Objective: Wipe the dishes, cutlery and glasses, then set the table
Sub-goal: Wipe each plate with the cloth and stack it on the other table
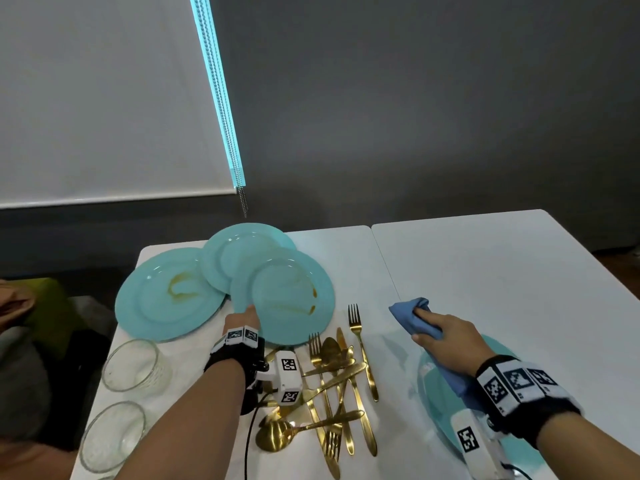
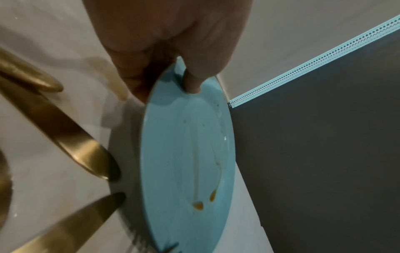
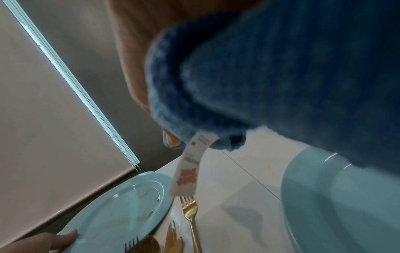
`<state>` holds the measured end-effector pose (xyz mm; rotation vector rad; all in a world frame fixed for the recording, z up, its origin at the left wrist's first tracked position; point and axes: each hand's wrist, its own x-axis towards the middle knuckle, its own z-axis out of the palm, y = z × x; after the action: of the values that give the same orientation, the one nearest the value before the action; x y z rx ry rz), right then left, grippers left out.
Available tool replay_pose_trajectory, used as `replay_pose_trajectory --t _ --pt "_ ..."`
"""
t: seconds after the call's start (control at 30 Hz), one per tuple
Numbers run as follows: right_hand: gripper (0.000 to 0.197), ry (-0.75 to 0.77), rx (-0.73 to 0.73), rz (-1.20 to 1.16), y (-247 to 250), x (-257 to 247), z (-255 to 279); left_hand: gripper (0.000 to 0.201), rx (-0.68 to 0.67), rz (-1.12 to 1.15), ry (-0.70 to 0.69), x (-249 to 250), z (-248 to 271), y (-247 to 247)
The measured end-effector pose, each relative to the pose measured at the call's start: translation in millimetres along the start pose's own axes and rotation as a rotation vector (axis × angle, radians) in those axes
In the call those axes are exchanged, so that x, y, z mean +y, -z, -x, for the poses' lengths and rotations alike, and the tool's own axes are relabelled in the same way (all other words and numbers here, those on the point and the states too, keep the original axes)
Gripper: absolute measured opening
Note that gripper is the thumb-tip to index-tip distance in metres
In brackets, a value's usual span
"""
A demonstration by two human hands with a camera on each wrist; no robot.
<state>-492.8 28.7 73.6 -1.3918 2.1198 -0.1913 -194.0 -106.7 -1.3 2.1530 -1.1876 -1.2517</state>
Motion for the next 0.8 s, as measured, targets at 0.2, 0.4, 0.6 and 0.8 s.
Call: replay_pose_trajectory --t 0.2,0.4,0.6,0.8 --pt "0.051 0.000 0.036 -0.026 2.9 -7.6 10.8 0.042 0.096 0.290 0.029 15.7 2.7 6.5" --pt "0.050 0.033 0.054 -0.014 10.0 -14.8 16.9 0.039 0.187 0.438 -0.078 29.5 17.2 22.1" --pt "0.048 0.181 0.082 0.110 34.9 -24.3 6.5 0.043 0.166 0.482 -0.299 58.3 48.7 23.5" --pt "0.042 0.222 0.274 0.088 58.5 -30.2 4.0 0.041 -0.062 0.568 -0.321 93.5 111.6 -24.6"
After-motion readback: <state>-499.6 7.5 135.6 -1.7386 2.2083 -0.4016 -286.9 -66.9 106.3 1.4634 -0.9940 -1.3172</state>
